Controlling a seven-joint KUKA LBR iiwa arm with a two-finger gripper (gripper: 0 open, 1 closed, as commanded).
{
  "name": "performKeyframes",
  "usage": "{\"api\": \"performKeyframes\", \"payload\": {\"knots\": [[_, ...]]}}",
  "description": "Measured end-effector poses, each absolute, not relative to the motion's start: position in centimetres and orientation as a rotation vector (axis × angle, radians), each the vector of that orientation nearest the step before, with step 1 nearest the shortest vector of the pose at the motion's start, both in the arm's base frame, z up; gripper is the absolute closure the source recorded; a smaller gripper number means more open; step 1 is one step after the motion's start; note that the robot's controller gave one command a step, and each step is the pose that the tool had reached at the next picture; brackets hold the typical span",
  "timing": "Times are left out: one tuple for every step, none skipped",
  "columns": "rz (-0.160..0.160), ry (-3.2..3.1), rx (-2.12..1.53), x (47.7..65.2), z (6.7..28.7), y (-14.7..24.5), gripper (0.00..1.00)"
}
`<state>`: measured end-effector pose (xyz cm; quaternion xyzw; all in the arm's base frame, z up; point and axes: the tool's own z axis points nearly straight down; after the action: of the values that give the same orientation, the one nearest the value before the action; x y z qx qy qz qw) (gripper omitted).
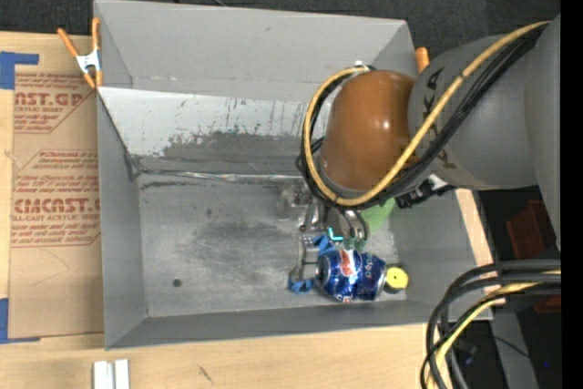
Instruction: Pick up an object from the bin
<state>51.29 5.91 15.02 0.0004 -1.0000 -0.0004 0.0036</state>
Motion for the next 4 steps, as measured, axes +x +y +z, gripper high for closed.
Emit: {"api": "performKeyframes", "payload": {"knots": [[-0.001,-3.135,-0.035,52.6,6.5,4.8,0.0],[-0.002,-3.141,-0.034,52.7,6.9,4.8,1.0],[-0.004,-3.153,-0.031,56.4,29.4,6.2,1.0],[0.0,-3.136,0.041,57.0,17.1,8.1,1.0]]}}
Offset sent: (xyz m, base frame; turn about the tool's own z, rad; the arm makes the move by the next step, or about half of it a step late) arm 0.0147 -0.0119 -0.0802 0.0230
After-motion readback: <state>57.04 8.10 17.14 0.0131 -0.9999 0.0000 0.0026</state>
